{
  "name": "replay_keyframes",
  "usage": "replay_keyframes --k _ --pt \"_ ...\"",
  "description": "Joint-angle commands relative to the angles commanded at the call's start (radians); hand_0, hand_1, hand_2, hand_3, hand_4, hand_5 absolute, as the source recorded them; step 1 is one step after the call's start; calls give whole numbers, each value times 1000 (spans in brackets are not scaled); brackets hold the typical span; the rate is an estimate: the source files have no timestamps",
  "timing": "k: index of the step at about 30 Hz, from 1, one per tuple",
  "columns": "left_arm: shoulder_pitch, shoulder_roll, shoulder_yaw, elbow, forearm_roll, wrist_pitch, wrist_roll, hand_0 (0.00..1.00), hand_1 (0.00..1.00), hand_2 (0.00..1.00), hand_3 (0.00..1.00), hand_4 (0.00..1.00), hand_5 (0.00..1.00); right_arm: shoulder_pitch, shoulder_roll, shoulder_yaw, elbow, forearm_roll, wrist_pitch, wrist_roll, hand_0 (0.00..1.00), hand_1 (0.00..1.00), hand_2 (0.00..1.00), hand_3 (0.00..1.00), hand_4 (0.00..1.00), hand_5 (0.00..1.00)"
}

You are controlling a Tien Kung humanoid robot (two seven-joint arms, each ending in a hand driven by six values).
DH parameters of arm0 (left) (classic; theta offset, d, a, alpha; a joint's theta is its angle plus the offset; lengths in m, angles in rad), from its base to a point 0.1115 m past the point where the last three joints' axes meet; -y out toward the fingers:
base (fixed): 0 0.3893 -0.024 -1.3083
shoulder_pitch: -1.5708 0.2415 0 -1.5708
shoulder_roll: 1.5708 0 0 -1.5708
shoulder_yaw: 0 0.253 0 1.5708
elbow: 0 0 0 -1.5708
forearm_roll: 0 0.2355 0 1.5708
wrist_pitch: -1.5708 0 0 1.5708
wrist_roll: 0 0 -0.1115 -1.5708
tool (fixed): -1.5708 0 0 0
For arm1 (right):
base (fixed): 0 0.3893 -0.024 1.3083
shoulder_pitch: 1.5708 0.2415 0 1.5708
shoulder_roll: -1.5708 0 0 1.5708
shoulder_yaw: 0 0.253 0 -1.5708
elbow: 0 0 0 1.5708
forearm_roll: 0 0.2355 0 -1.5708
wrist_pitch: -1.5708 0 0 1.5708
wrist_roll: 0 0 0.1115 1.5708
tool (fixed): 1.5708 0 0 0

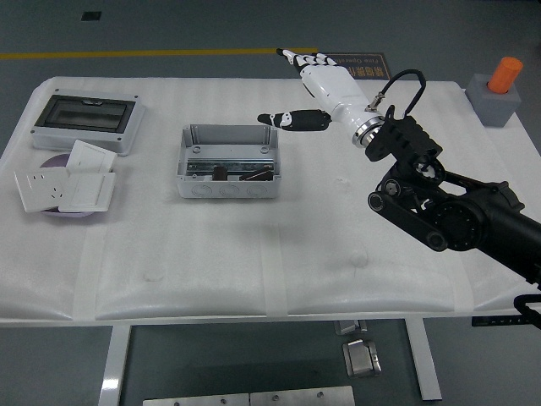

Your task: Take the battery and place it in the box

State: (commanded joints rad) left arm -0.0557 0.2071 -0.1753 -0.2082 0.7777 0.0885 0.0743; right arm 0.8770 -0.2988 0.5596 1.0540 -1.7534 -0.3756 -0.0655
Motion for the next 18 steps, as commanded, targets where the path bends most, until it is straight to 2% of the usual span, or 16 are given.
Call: replay_keyframes --k 2,6,7,13,14,18 --pt "7 -1 4 1 -7 1 1 594 617 436 609 454 532 -30 -25 41 24 -8 0 -5 998 923 906 998 998 772" --pt "22 -5 17 2 -26 3 1 594 617 436 609 454 532 -104 -64 132 46 -13 -2 -10 998 923 906 998 998 772" --pt "26 -6 19 3 -31 4 1 595 617 436 610 452 529 -124 -69 155 48 -15 -4 -10 985 810 789 899 998 748" --pt "41 -11 40 3 -63 8 -1 595 617 436 610 452 529 -223 -86 268 61 -18 -23 -2 985 810 789 899 998 748" --pt "43 -12 44 3 -69 9 -2 594 616 436 610 453 527 -241 -90 280 67 -15 -27 0 948 709 691 799 998 698" --pt "48 -13 51 3 -79 10 -2 594 616 436 610 453 527 -302 -100 297 89 -6 -39 7 948 709 691 799 998 698"
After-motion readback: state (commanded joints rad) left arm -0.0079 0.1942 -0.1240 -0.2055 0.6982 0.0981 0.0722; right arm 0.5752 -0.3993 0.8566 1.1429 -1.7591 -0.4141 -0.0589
